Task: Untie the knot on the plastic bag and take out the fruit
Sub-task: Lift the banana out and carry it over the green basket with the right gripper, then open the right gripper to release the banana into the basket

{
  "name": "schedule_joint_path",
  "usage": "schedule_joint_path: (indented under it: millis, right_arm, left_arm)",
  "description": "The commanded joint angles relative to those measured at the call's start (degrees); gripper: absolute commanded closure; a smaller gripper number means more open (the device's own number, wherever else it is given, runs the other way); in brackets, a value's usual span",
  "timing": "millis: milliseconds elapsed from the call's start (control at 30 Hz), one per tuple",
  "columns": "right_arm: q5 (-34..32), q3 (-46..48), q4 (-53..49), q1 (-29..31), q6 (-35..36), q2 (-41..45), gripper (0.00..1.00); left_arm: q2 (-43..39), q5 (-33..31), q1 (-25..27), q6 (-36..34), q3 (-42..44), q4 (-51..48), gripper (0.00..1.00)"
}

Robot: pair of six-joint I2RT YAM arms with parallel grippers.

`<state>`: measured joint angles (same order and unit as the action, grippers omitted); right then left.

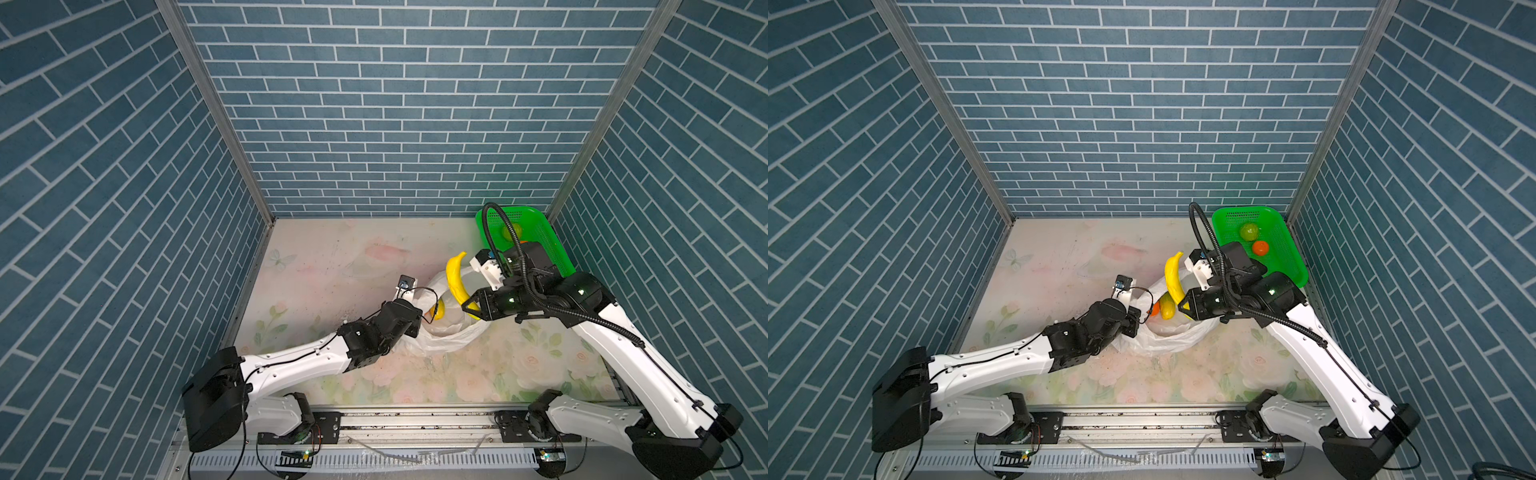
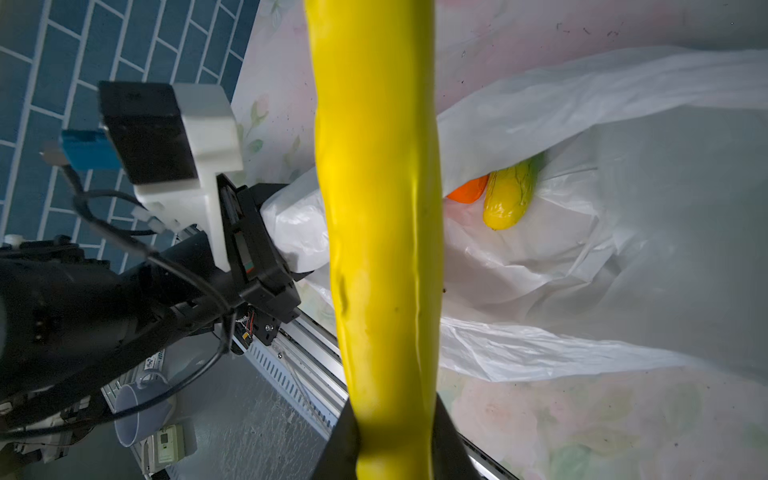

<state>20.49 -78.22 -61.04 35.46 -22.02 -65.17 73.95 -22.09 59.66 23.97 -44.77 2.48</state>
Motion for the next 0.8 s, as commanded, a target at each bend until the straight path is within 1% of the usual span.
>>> schedule_joint_path:
  millis: [0, 167, 333, 433, 500, 600, 767]
  right_arm:
    - [2.0, -3.1, -4.3, -4.5, 5.0, -1.3, 0.78]
    - [0.3, -5.7, -2.0, -15.1, 7.9, -4.9, 0.78]
    - [-4.0, -6.7, 5.7, -24.1, 9.0, -10.2, 0.78]
    - [-5.6, -8.0, 11.1, -29.2, 8.1, -14.7, 0.78]
    - [-7.6, -8.6, 14.8, -31.7, 7.6, -17.9, 0.78]
    - [-11.4, -9.3, 18.9, -34.2, 8.7, -24.2, 0.78]
    - [-10.2, -10.8, 25.2, -37.6, 8.7, -34.7, 0.77]
  left_arm:
    - [-0.4, -1.1, 0.4, -0.5, -1.0, -0.8, 1.00]
    - [-0.8, -0.9, 0.4, -0.3, -0.6, -0.6, 1.00]
    - [-1.4, -0.6, 0.4, -0.5, -0.2, -1.0, 1.00]
    - [-1.6, -0.2, 0.4, -0.2, 0.2, -0.8, 1.00]
    - [-1.8, -0.2, 0.4, -0.2, 0.2, -1.0, 1.00]
    - [-2.0, -0.2, 0.4, -0.3, 0.4, -0.6, 1.00]
    - [-2.3, -0.5, 0.4, -0.2, 0.8, 0.0, 1.00]
